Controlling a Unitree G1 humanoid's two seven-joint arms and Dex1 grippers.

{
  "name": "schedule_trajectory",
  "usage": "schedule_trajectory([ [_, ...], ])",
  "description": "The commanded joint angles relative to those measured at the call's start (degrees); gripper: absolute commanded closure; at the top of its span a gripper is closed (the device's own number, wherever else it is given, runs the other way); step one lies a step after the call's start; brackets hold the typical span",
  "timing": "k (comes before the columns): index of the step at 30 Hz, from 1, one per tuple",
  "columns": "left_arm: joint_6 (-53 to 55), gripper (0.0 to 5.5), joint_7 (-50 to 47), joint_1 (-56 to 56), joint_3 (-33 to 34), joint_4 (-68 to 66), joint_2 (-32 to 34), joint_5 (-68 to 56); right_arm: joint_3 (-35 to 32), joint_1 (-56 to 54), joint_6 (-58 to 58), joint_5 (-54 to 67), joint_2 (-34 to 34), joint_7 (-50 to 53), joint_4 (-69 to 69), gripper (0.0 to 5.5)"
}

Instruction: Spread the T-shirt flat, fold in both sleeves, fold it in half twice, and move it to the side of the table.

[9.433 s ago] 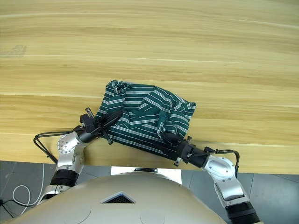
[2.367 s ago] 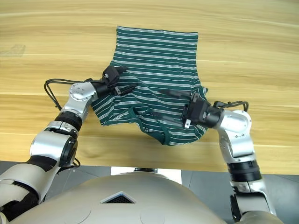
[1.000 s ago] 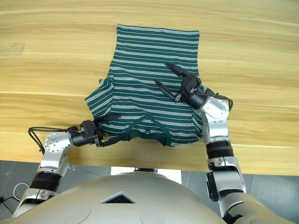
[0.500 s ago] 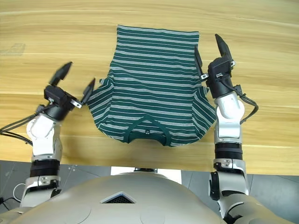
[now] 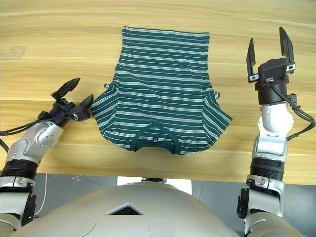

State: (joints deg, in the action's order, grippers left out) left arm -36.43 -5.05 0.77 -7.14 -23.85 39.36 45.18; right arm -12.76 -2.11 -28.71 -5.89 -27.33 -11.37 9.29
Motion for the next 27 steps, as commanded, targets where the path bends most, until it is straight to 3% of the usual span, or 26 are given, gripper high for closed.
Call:
schedule_trajectory([
  [1, 2.81, 1.75, 2.62, 6.42, -2.69, 4.66, 2.58, 2.44, 0.22, -0.45, 0.74, 0.41, -1.06, -0.65, -0.11, 2.66],
  [6, 8.53, 1.75, 0.03, 7.44, -2.11, 2.96, 1.48, -0.06, 0.91, 0.72, 0.31, 0.55, -0.4, -0.74, -0.33, 2.66],
  [9, 6.03, 1.75, 6.55, 9.22, 0.48, 2.79, -4.19, -18.94, 1.25, 1.24, 0.35, 1.42, -0.04, -0.99, -0.6, 2.66],
  [11, 5.23, 1.75, 9.38, 8.89, -0.7, 0.67, -4.83, -22.0, 1.62, 1.73, 0.13, 1.46, 0.11, -0.97, -0.81, 2.66],
  [19, 4.32, 1.75, 12.97, 11.86, -4.42, 2.8, 3.17, -16.6, 2.2, 2.17, 0.51, 2.43, 0.35, -1.7, -1.35, 2.66],
  [27, 8.92, 1.75, 13.25, 15.76, -1.23, 8.87, 12.65, -11.83, 2.63, 2.39, -0.34, 2.55, 0.92, -1.5, 0.38, 2.66],
])
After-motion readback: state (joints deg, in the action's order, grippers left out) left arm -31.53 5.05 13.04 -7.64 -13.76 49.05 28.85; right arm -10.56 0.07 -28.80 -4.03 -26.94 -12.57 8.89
